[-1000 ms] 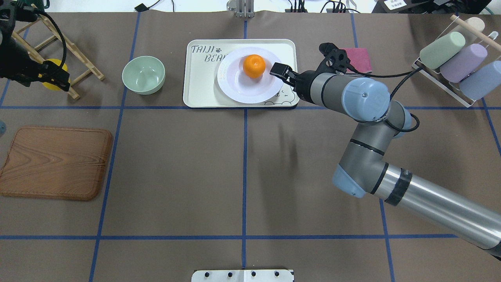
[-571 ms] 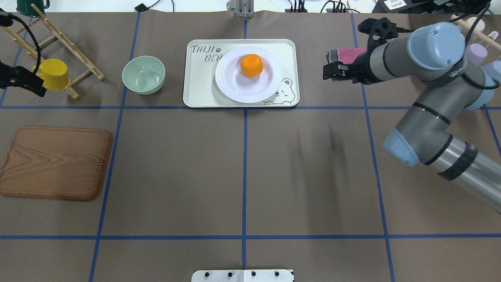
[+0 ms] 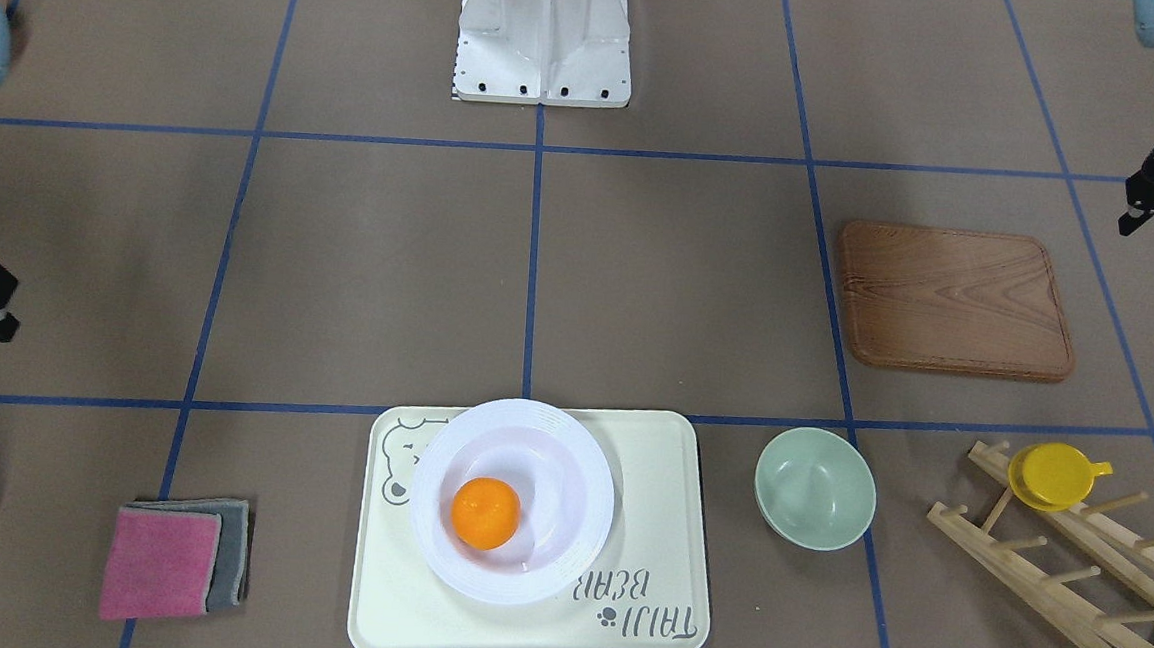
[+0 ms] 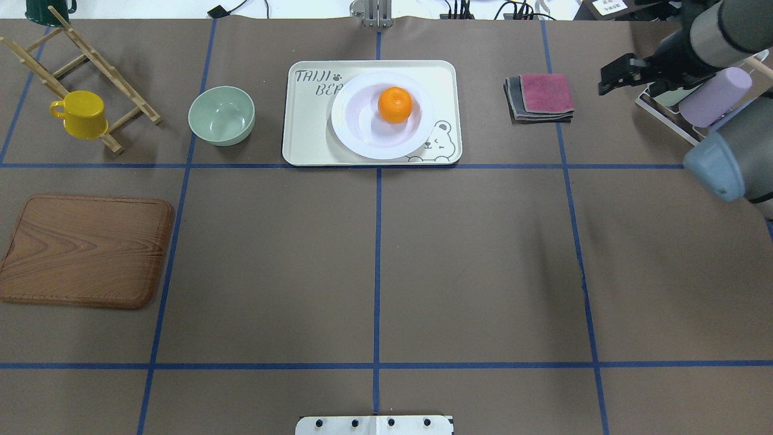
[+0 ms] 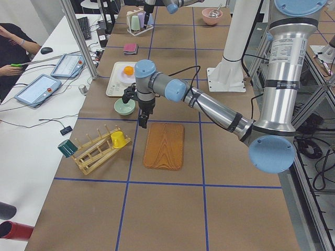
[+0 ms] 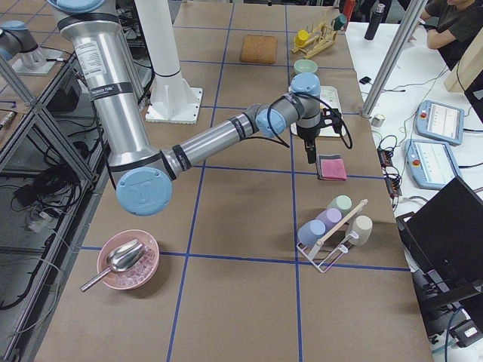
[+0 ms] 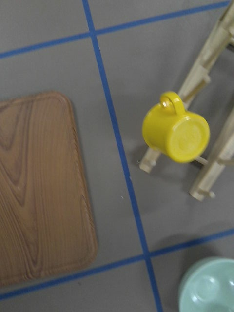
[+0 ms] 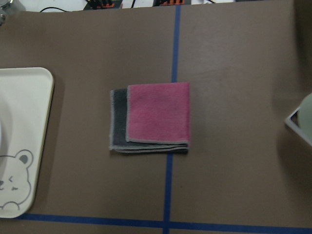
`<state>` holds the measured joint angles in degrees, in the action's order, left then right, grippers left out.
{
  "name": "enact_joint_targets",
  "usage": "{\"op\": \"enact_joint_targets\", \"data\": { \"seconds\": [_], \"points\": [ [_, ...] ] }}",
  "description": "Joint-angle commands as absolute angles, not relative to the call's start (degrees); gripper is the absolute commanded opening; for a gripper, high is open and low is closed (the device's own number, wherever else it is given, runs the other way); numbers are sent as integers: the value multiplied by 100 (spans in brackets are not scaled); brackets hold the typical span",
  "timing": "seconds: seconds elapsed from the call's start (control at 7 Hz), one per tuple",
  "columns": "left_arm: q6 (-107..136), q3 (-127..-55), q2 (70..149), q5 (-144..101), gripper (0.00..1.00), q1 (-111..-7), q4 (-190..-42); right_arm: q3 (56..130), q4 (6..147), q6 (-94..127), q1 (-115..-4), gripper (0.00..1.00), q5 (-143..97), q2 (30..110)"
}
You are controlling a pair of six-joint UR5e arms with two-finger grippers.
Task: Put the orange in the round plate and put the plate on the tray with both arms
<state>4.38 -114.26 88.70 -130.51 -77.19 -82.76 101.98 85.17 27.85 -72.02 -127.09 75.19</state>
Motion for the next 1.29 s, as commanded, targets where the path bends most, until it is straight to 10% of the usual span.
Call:
{"op": "enact_joint_targets", "data": {
  "seconds": [0.0,1.14],
  "points": [
    [150,-11373,8456,-13061,98,-7962,-8288,10222,10336,54,-8188,100,-12902,7935],
    [141,-11109,8279,-13069,98,-8095,-8376,10292,10617,-571,-8622,100,-13096,8850]
  ]
}}
